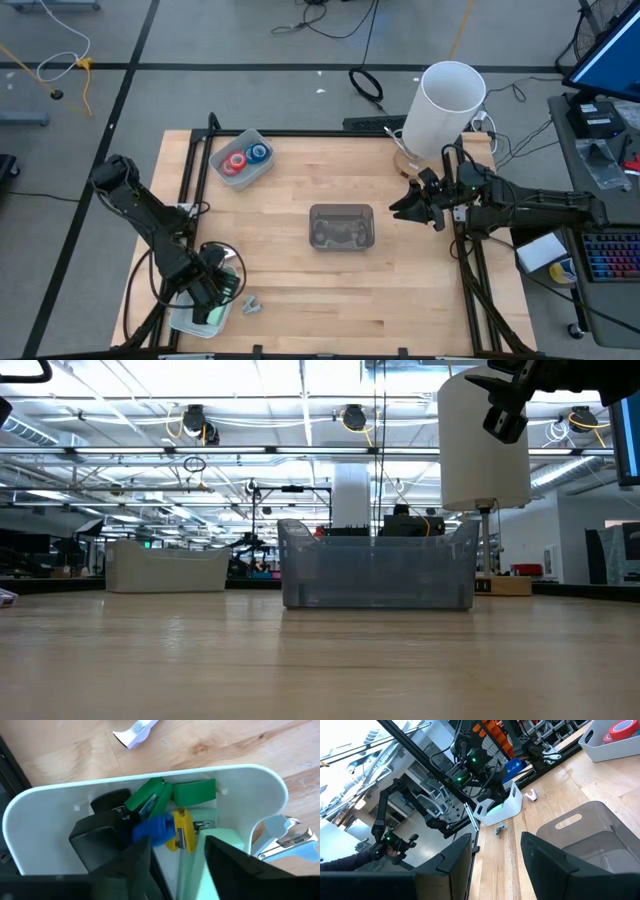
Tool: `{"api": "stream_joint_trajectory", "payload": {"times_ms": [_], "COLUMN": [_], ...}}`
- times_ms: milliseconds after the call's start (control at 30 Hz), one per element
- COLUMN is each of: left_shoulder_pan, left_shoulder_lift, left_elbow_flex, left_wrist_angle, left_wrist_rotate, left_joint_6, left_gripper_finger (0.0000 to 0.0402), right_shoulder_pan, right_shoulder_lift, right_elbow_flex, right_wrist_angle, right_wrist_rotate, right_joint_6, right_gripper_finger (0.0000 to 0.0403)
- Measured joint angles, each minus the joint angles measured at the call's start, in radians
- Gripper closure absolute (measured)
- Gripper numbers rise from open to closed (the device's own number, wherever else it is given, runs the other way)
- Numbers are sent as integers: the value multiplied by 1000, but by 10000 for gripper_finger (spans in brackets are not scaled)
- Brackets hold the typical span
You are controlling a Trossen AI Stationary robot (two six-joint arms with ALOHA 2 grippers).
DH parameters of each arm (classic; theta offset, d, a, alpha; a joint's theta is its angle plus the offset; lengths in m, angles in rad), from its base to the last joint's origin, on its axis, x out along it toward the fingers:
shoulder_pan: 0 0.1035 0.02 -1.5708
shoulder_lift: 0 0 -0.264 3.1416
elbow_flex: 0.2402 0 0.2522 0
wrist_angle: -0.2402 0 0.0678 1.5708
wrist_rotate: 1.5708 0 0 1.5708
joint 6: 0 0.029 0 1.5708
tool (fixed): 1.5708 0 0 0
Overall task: Pick and place Stapler, Stapler remover, tape
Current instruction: Put the violet stapler remover into the black bin
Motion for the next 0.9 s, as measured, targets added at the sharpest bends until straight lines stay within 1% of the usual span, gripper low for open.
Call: {"api": "stream_joint_trajectory", "payload": {"times_ms": [100,200,333,533,633,700,800,900], "left_shoulder_pan": [4,16,30,71,104,134,192,267], "left_shoulder_lift": [-1,-1,-4,-36,-48,-51,-51,-50], "left_elbow_flex": [0,3,31,111,172,213,248,247], "left_wrist_angle": [0,-2,-6,-71,-136,-182,-245,-270], "left_wrist_rotate": [10,49,32,-42,-96,-135,-183,-195], "left_joint_6": [2,-25,-4,86,182,274,454,662], "left_gripper_finger": [182,164,162,180,192,201,214,227], "right_shoulder_pan": [0,0,0,0,0,0,0,0], "right_shoulder_lift": [0,0,0,0,0,0,0,0], "right_elbow_flex": [0,0,0,0,0,0,0,0], "right_wrist_angle": [0,0,0,0,0,0,0,0], "right_wrist_rotate": [0,2,3,4,4,4,10,40], "right_joint_6": [0,0,0,0,0,0,0,-1], "right_gripper_finger": [236,236,236,236,236,236,236,236]}}
